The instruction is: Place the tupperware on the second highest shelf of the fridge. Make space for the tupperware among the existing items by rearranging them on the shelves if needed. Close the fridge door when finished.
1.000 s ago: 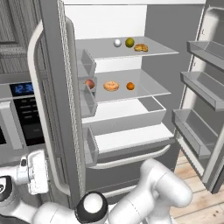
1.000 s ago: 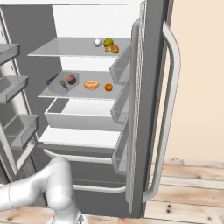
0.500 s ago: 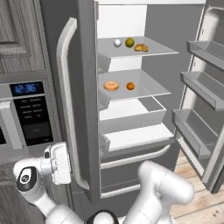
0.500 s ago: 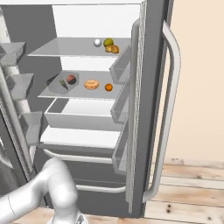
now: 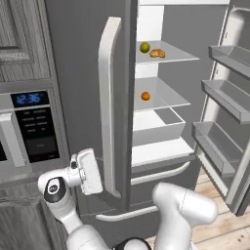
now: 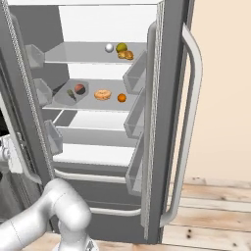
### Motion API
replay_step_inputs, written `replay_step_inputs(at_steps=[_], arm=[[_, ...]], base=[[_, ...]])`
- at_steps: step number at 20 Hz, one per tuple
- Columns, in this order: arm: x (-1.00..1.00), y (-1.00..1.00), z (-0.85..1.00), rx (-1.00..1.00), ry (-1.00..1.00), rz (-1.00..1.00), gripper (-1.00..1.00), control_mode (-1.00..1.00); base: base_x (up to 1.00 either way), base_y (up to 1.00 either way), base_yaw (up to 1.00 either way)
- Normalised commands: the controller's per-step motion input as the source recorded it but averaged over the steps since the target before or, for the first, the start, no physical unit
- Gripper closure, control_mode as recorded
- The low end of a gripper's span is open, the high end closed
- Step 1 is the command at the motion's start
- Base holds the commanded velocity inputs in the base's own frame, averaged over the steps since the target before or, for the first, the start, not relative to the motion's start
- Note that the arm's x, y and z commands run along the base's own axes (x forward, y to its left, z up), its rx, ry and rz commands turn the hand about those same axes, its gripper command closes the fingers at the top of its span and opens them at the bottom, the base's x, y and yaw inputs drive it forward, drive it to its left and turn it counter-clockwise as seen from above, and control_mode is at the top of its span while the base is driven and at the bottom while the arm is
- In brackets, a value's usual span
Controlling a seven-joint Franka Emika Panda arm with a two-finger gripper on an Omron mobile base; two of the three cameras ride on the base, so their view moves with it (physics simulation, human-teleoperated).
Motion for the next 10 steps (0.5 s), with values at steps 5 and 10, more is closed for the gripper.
replay_step_inputs(at_steps=[5, 10], arm=[[0.36, -0.81, 0.16, 0.00, -0.04, 0.16, -1.00, -1.00], [0.50, -0.47, 0.83, 0.00, 0.05, 0.12, -1.00, -1.00]], base=[[0.00, 0.00, 0.00], [0.00, 0.00, 0.00]])
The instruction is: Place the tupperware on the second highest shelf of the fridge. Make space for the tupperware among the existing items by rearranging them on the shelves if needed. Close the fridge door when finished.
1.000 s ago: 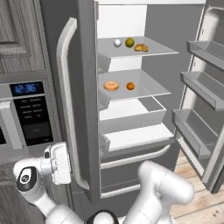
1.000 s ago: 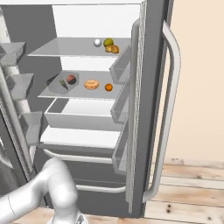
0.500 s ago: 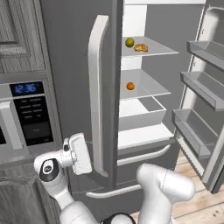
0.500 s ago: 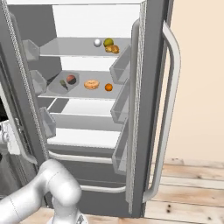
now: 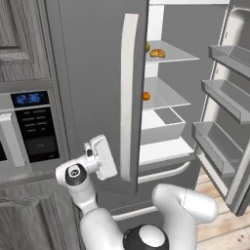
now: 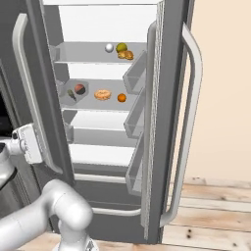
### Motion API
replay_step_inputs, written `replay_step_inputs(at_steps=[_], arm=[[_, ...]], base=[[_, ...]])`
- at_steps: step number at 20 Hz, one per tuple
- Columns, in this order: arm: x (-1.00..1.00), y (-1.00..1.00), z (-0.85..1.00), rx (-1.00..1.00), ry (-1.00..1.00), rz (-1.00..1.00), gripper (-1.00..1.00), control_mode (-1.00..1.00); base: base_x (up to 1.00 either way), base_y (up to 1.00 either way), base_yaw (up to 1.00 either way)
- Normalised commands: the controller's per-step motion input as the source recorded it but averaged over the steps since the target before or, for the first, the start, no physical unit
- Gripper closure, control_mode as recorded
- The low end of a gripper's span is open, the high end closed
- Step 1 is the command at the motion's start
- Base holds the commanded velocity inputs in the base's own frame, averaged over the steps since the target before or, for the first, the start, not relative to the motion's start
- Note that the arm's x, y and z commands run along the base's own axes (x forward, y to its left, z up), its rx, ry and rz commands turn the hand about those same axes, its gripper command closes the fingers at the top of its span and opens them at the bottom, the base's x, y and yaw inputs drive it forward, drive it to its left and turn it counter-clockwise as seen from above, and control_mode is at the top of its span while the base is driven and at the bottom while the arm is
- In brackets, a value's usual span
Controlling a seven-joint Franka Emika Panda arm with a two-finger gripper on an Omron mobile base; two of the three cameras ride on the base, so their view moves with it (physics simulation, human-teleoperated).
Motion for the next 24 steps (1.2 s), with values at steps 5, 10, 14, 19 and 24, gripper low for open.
replay_step_inputs(at_steps=[5, 10, 14, 19, 24], arm=[[0.52, -0.39, 0.70, 0.12, 0.07, 0.21, -1.00, -1.00], [0.66, -0.57, 0.37, 0.25, 0.00, 0.39, -1.00, -1.00], [0.79, -0.59, 0.16, 0.29, 0.00, 0.48, -1.00, -1.00], [0.77, -0.49, 0.08, 0.28, 0.00, 0.50, -1.00, -1.00], [0.49, -0.28, -0.02, 0.19, -0.06, 0.48, -1.00, -1.00]], base=[[0.00, 0.00, 0.00], [0.00, 0.00, 0.00], [0.00, 0.00, 0.00], [0.00, 0.00, 0.00], [0.00, 0.00, 0.00]])
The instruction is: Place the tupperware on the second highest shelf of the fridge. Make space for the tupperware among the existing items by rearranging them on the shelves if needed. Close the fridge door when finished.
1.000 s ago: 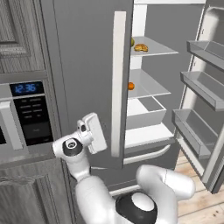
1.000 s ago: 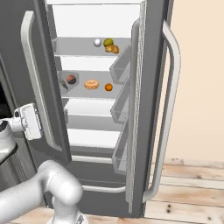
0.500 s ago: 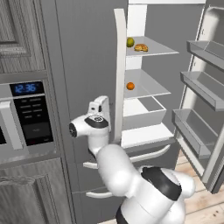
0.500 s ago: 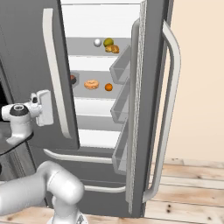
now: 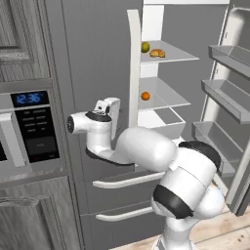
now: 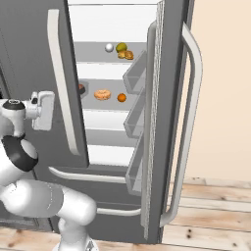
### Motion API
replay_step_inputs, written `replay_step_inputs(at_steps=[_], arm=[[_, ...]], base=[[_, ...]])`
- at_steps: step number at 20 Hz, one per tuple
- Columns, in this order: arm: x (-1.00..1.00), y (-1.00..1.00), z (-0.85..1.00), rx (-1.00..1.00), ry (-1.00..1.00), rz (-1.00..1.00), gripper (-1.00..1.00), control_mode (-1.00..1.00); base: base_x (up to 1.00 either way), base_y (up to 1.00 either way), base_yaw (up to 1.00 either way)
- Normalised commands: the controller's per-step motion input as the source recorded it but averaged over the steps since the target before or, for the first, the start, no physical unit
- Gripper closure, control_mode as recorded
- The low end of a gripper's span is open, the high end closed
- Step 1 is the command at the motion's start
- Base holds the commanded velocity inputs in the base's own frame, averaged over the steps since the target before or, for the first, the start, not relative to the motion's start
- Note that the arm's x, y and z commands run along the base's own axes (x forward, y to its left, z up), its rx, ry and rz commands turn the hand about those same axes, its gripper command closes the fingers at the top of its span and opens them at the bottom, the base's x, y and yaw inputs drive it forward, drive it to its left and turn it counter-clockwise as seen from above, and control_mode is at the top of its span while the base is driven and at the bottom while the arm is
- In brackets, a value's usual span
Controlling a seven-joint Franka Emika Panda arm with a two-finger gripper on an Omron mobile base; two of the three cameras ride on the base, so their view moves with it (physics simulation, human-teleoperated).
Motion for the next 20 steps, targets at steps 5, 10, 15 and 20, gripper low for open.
replay_step_inputs(at_steps=[5, 10, 15, 20], arm=[[-0.81, -0.08, -0.22, 0.04, -0.34, 0.36, -1.00, -1.00], [-1.00, -0.61, 0.16, 0.13, -0.62, 0.08, -1.00, -1.00], [-1.00, -0.76, 0.27, 0.33, -0.42, 0.16, -1.00, -1.00], [-1.00, -0.57, 0.58, 0.51, -0.29, 0.24, -1.00, -1.00]], base=[[0.00, 0.00, 0.00], [0.00, 0.00, 0.00], [0.00, 0.00, 0.00], [0.00, 0.00, 0.00]])
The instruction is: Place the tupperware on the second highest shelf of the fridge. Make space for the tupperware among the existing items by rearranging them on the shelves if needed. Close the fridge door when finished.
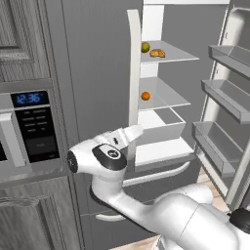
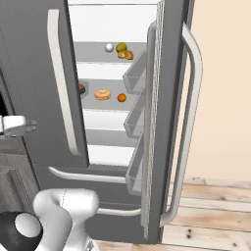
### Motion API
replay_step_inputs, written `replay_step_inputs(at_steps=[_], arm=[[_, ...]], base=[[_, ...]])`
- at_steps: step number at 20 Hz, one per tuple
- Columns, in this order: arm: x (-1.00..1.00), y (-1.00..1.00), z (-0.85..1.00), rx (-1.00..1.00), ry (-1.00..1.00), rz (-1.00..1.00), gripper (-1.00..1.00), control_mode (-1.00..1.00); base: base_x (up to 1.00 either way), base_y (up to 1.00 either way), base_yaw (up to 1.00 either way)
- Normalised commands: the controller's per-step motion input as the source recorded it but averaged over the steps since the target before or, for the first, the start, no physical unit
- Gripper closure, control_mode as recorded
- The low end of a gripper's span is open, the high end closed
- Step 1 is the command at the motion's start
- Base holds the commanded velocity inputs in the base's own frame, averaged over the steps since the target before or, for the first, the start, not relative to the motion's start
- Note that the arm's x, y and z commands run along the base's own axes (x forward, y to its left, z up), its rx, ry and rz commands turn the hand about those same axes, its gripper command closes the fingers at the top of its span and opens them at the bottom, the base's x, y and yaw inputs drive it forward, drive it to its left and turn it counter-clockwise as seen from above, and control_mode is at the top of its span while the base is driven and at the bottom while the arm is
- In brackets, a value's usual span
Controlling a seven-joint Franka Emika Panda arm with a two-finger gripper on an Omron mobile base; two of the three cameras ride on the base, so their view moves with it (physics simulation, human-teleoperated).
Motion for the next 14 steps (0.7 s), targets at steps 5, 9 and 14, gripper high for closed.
replay_step_inputs(at_steps=[5, 9, 14], arm=[[-1.00, -0.92, 0.43, 0.61, -0.23, 0.20, -1.00, -1.00], [-1.00, -0.89, 0.39, 0.61, -0.04, 0.17, -1.00, -1.00], [-0.94, -0.53, 0.43, 0.60, -0.01, 0.02, -1.00, -1.00]], base=[[0.00, 0.00, 0.00], [0.00, 0.00, 0.00], [0.00, 0.00, 0.00]])
